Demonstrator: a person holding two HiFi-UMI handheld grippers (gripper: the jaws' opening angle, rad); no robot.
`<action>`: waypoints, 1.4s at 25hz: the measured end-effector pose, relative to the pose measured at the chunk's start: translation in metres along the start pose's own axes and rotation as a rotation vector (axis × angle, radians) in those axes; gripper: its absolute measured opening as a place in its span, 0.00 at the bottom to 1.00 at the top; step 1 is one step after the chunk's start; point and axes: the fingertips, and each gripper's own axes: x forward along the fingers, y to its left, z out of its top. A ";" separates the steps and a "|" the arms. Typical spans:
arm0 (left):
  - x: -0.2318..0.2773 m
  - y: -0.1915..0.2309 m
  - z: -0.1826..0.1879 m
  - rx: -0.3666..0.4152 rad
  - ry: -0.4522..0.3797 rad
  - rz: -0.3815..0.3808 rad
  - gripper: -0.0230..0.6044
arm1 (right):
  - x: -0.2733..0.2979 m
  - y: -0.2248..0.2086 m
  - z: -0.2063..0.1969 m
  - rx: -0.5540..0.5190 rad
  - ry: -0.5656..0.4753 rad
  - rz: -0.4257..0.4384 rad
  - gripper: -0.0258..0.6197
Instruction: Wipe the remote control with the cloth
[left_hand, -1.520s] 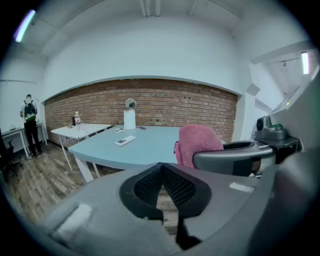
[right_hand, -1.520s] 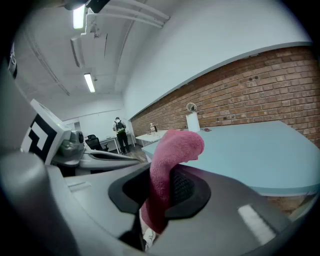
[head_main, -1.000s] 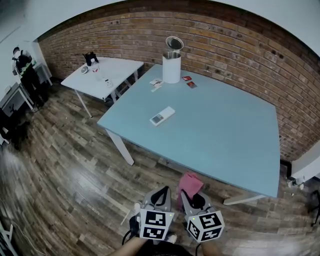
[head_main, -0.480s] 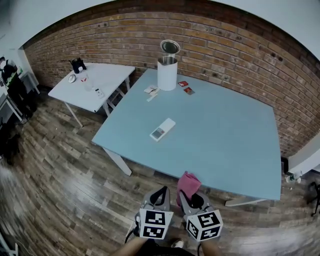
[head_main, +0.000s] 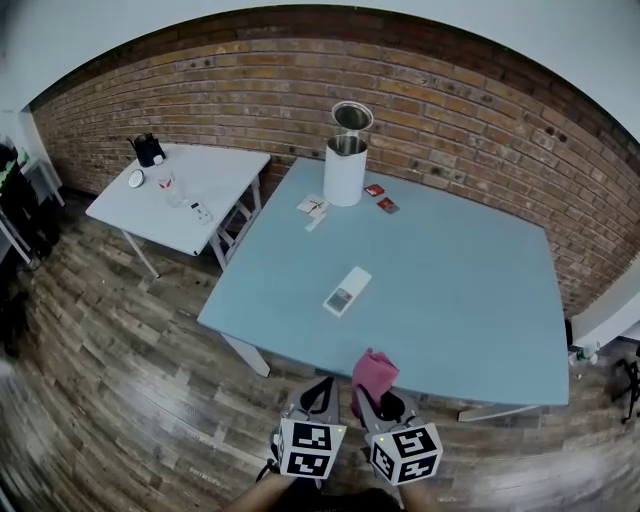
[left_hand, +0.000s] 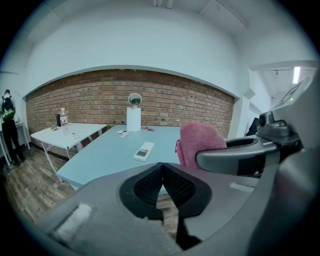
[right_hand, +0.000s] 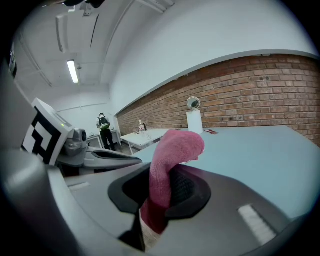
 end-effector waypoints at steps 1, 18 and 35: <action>0.001 0.008 0.000 0.009 -0.002 0.001 0.04 | 0.006 0.004 0.002 0.000 -0.001 -0.005 0.16; 0.055 0.052 -0.011 0.101 0.093 -0.031 0.08 | 0.053 -0.015 0.016 0.035 -0.003 -0.072 0.16; 0.175 0.070 -0.007 0.163 0.233 -0.052 0.39 | 0.120 -0.107 0.056 0.046 0.017 -0.046 0.16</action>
